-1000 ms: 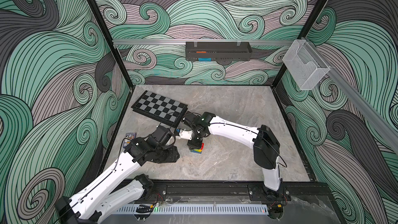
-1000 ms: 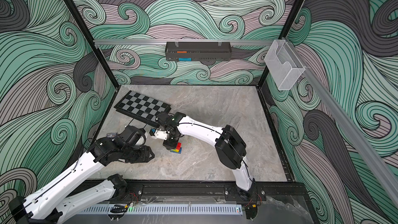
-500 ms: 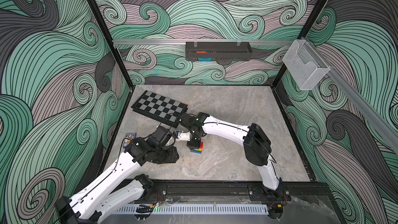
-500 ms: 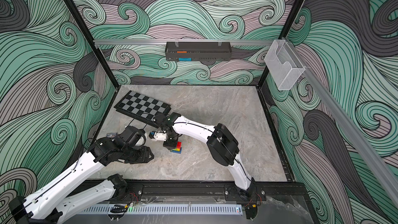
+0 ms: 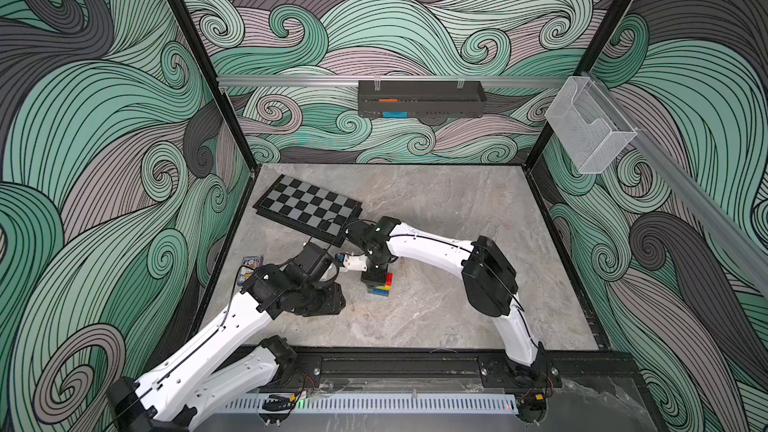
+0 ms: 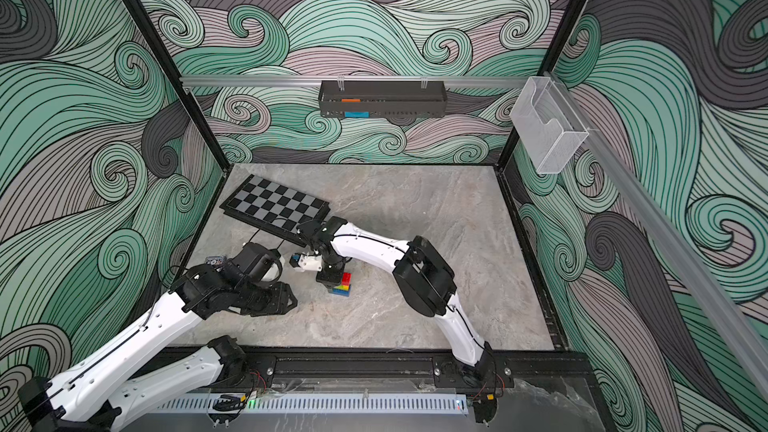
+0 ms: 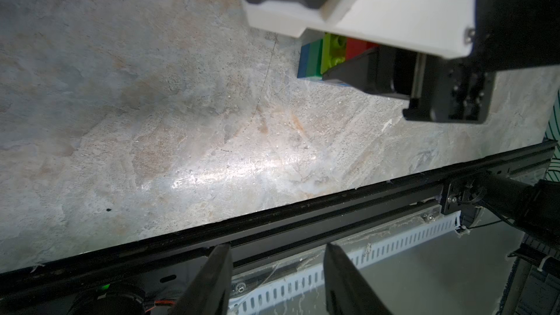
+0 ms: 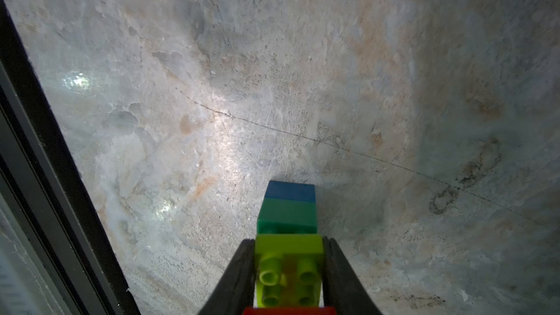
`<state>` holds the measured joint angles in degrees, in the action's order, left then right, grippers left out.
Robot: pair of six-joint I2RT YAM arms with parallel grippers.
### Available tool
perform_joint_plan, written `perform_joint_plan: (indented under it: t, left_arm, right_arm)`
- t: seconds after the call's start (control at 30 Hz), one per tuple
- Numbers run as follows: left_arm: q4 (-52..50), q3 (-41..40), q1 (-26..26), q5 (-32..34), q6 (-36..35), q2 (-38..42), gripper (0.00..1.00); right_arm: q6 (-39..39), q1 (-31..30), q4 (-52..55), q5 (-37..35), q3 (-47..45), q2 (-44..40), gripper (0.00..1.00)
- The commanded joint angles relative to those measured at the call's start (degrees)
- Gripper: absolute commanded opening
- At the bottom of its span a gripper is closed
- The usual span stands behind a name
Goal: Assemble the number 5 with lego
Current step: Assemble the lego brick with the lego brick.
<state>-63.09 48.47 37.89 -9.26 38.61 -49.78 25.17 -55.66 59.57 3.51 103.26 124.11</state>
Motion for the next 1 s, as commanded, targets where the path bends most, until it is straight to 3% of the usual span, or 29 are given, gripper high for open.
perform_joint_plan:
  t: [0.0,0.97]
  left_arm:
    - [-1.3,0.0,-0.4,-0.1,-0.1,0.0,0.53]
    - [-1.3,-0.3,-0.4,-0.2,0.1,0.6,0.53]
  right_arm:
    - [0.5,0.4,0.9,0.3,1.2,1.5,0.24]
    - [3.0,-1.6,0.6,0.0,-2.3,4.9,0.25]
